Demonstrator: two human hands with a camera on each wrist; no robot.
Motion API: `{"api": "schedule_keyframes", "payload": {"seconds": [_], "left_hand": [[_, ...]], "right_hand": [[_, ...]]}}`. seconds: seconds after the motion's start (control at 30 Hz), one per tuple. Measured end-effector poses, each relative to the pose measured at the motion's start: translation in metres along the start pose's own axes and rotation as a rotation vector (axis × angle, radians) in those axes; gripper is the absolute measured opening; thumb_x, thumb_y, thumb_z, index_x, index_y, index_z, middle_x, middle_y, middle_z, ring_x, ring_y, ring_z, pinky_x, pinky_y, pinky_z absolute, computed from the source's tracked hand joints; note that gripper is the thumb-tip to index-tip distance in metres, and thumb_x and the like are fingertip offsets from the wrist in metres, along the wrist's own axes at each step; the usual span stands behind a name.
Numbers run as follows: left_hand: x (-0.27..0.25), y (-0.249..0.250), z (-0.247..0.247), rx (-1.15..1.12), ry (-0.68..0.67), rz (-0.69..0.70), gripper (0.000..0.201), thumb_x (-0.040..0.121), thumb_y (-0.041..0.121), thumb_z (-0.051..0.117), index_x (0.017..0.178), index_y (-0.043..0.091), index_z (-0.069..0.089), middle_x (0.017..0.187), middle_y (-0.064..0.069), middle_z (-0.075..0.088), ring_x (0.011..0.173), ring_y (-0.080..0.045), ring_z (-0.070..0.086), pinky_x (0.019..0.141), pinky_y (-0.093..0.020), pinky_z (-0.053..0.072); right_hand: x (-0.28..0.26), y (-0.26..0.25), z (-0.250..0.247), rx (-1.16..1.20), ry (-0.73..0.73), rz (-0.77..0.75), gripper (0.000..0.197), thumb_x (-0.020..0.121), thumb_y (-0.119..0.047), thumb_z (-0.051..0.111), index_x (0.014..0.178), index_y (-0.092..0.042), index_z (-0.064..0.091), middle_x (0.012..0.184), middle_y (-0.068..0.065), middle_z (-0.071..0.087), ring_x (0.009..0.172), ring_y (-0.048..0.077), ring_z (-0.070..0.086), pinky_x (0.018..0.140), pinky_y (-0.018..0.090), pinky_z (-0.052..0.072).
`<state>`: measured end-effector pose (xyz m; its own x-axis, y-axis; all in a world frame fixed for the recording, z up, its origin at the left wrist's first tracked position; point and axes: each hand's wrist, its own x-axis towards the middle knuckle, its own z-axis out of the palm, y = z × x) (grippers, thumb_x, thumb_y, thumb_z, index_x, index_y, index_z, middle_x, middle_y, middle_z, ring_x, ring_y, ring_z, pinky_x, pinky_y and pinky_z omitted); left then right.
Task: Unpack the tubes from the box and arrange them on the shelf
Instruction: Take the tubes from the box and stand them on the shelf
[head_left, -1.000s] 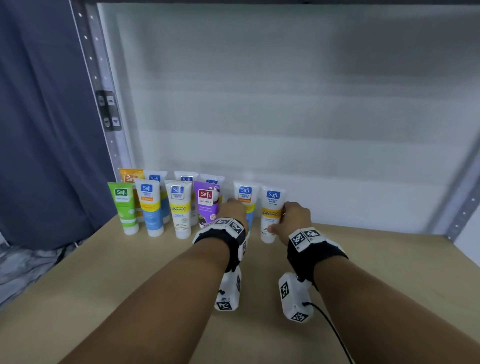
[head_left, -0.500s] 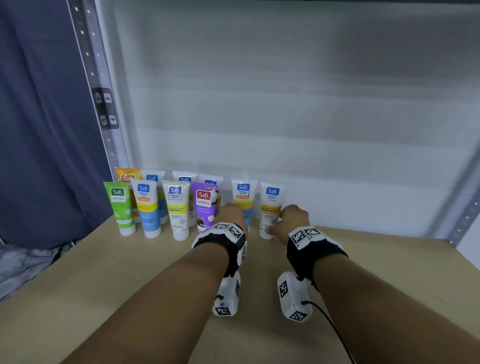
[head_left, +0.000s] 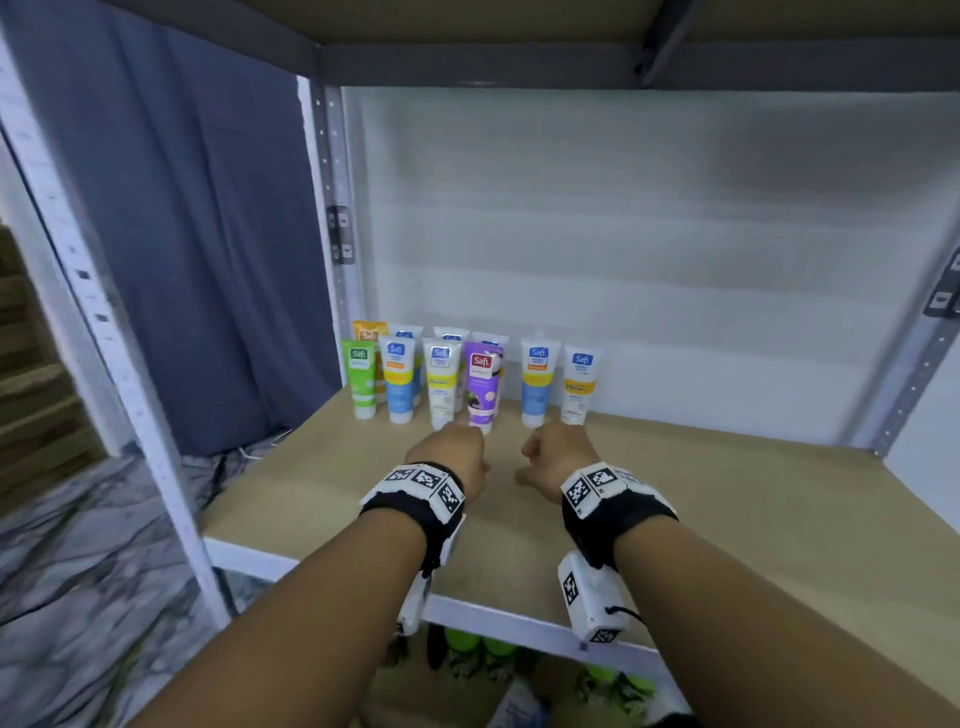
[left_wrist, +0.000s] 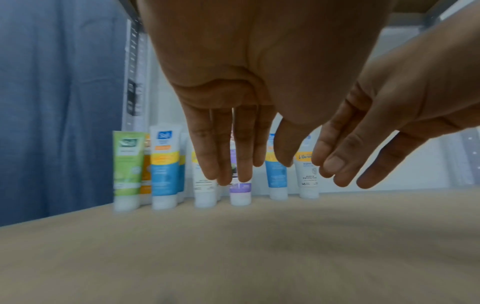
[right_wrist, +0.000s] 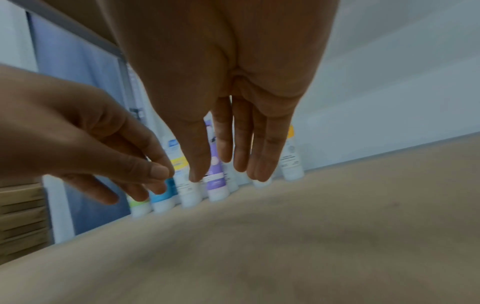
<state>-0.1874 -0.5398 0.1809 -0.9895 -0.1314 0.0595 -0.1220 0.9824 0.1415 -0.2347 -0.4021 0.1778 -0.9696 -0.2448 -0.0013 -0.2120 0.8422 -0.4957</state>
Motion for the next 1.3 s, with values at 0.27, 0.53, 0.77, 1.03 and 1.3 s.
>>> {"api": "schedule_keyframes", "payload": {"seconds": [0.27, 0.53, 0.77, 1.03, 1.3], "left_hand": [[-0.123, -0.061, 0.003, -0.12, 0.027, -0.147, 0.027, 0.088, 0.032, 0.058, 0.107, 0.013, 0.061, 0.114, -0.016, 0.06, 0.105, -0.037, 0.06, 0.088, -0.04, 0.051], [-0.212, -0.146, 0.106, -0.146, -0.145, -0.342, 0.021, 0.087, 0.02, 0.055, 0.102, 0.007, 0.061, 0.106, -0.019, 0.063, 0.099, -0.038, 0.062, 0.084, -0.044, 0.054], [-0.259, -0.223, 0.235, -0.14, -0.392, -0.527, 0.031, 0.087, 0.012, 0.056, 0.117, 0.006, 0.061, 0.132, -0.018, 0.054, 0.112, -0.035, 0.06, 0.091, -0.038, 0.05], [-0.271, -0.241, 0.334, -0.1, -0.629, -0.451, 0.032, 0.089, 0.004, 0.054, 0.121, 0.005, 0.057, 0.117, -0.019, 0.065, 0.106, -0.036, 0.064, 0.085, -0.044, 0.053], [-0.276, -0.241, 0.399, 0.047, -0.492, -0.347, 0.044, 0.077, 0.0, 0.053, 0.119, 0.004, 0.062, 0.117, -0.013, 0.06, 0.104, -0.034, 0.059, 0.088, -0.044, 0.052]], "right_hand": [[-0.108, -0.074, 0.059, 0.005, -0.093, -0.209, 0.018, 0.073, -0.029, 0.077, 0.083, -0.014, 0.072, 0.096, 0.004, 0.07, 0.094, 0.022, 0.065, 0.085, 0.029, 0.052], [-0.165, -0.087, 0.187, -0.106, -0.325, -0.256, 0.014, 0.072, -0.017, 0.075, 0.083, -0.009, 0.075, 0.095, 0.011, 0.072, 0.092, 0.027, 0.067, 0.082, 0.032, 0.056], [-0.172, -0.055, 0.313, -0.274, -0.585, -0.168, 0.015, 0.072, -0.022, 0.08, 0.079, -0.017, 0.069, 0.101, 0.008, 0.072, 0.094, 0.024, 0.068, 0.084, 0.032, 0.056], [-0.168, -0.007, 0.432, -0.357, -0.796, -0.152, 0.014, 0.096, -0.01, 0.053, 0.089, -0.006, 0.065, 0.105, 0.012, 0.064, 0.109, 0.027, 0.061, 0.088, 0.031, 0.048], [-0.172, 0.023, 0.507, -0.419, -0.87, -0.153, 0.017, 0.09, -0.018, 0.061, 0.105, -0.013, 0.067, 0.108, 0.011, 0.065, 0.1, 0.028, 0.062, 0.089, 0.038, 0.052]]}}
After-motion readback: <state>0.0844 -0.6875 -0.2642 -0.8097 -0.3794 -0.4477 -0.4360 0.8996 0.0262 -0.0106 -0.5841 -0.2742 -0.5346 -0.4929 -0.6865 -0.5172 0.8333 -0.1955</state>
